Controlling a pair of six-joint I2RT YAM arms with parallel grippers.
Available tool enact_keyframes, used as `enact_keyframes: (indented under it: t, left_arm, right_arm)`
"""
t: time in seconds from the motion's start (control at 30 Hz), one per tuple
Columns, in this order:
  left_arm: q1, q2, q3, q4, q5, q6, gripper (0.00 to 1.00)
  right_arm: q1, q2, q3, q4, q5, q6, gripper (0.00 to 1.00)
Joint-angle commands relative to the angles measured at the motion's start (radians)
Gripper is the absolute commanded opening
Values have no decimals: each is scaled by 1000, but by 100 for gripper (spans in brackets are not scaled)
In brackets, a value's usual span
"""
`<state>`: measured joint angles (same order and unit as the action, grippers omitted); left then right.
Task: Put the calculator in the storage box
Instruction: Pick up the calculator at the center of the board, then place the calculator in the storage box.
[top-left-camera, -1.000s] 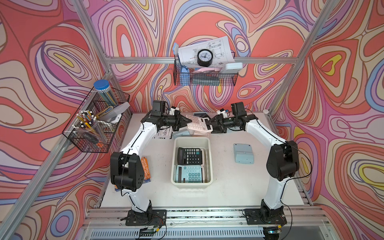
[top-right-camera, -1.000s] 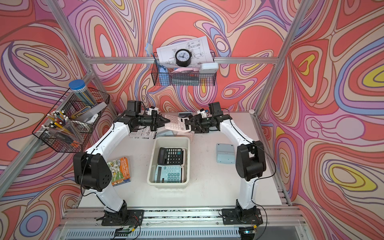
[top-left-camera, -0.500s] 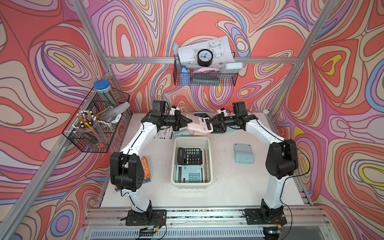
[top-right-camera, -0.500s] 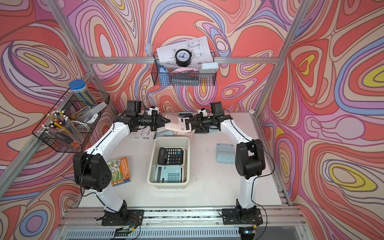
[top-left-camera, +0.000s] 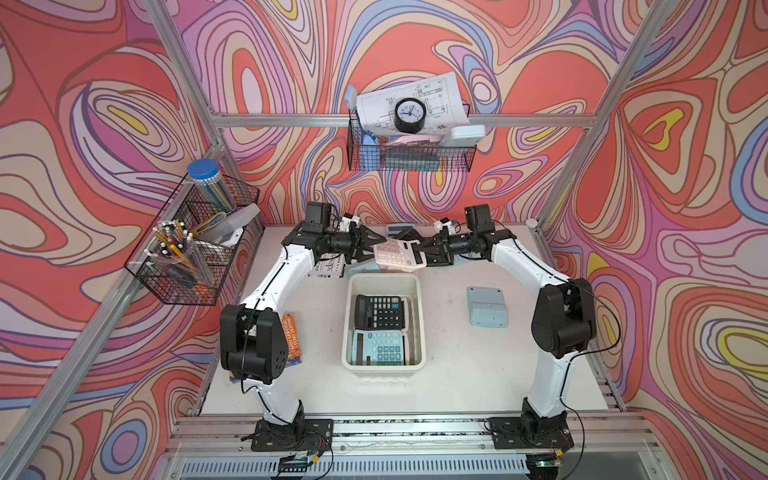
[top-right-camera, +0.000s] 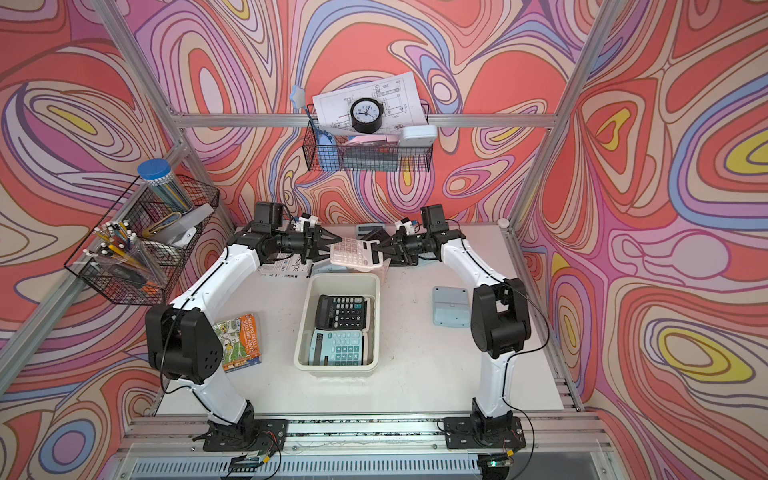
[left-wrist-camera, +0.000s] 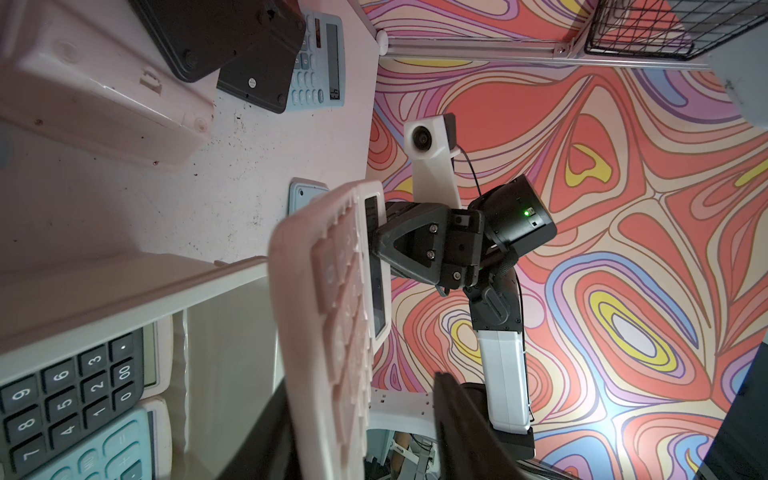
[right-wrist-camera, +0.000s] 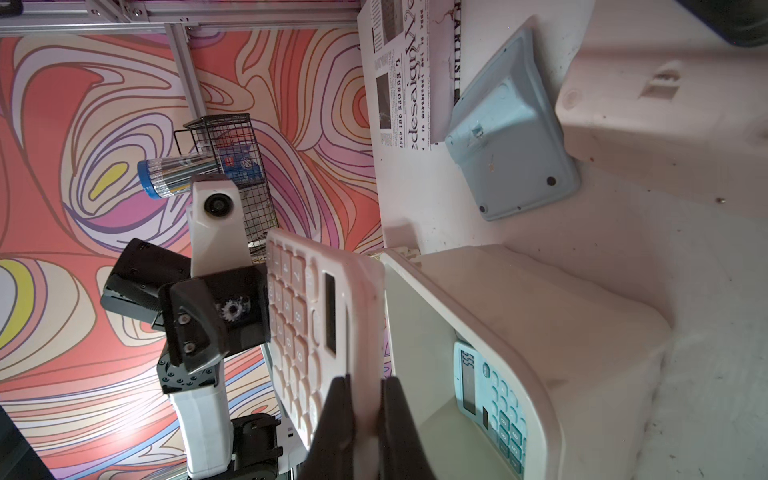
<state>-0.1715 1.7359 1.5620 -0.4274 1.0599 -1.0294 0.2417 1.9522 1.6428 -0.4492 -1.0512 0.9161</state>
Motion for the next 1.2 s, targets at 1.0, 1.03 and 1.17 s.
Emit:
enact_keyframes:
  t: [1.0,1.03,1.17]
  left_arm:
    - [112,-307,-117,-539,-522,252,99]
    - [113,-311,-117,-552,-529,257,98]
    - [113,-321,-131,-593,-554,267,99]
  right_arm:
    - [398,-195,54,-418,894,-162,0]
    - [410,-189,54,-418,916,-152,0]
    - [467,-150,60,-402,996,-108,0]
